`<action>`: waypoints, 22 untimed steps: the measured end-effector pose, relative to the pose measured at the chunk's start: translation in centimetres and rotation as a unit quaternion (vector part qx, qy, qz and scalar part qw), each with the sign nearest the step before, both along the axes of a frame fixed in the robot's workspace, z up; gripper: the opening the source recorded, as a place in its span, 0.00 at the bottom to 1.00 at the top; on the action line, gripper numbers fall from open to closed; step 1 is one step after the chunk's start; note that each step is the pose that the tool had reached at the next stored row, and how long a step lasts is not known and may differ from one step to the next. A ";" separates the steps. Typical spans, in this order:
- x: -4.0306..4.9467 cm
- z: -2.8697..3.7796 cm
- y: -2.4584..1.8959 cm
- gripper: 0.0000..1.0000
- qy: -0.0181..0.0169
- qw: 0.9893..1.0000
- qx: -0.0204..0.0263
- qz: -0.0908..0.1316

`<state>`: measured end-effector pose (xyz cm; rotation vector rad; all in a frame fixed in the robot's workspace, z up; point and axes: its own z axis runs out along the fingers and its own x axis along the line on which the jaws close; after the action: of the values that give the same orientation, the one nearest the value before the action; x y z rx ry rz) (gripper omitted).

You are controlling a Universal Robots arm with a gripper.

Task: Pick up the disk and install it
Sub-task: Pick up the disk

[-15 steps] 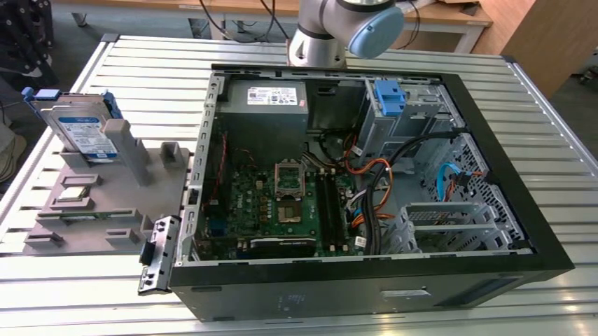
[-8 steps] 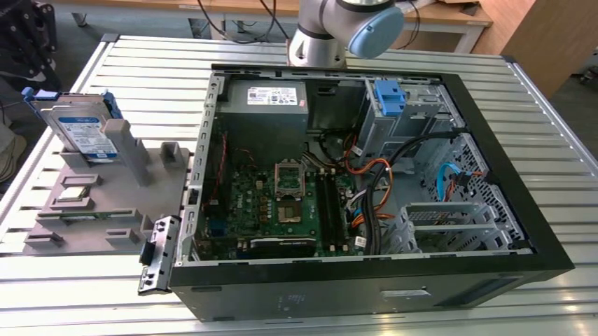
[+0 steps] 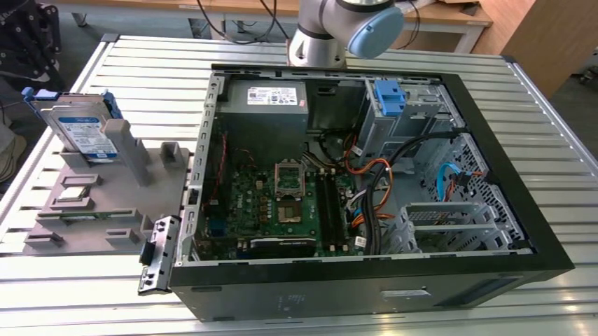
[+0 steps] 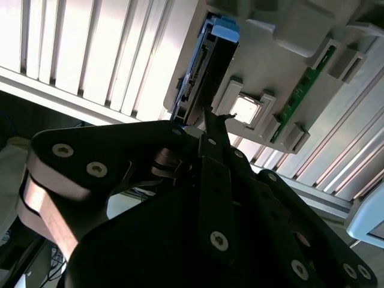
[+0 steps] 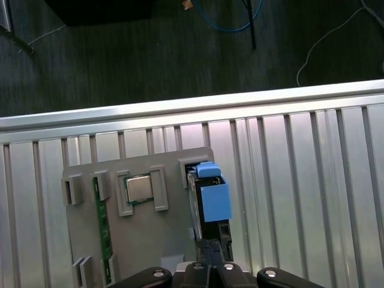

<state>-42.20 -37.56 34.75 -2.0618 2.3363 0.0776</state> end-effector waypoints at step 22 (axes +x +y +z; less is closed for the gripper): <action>0.09 -0.60 0.23 0.11 0.001 1.000 0.001 0.000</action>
<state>-42.11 -37.33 34.15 -2.0618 2.3365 0.0839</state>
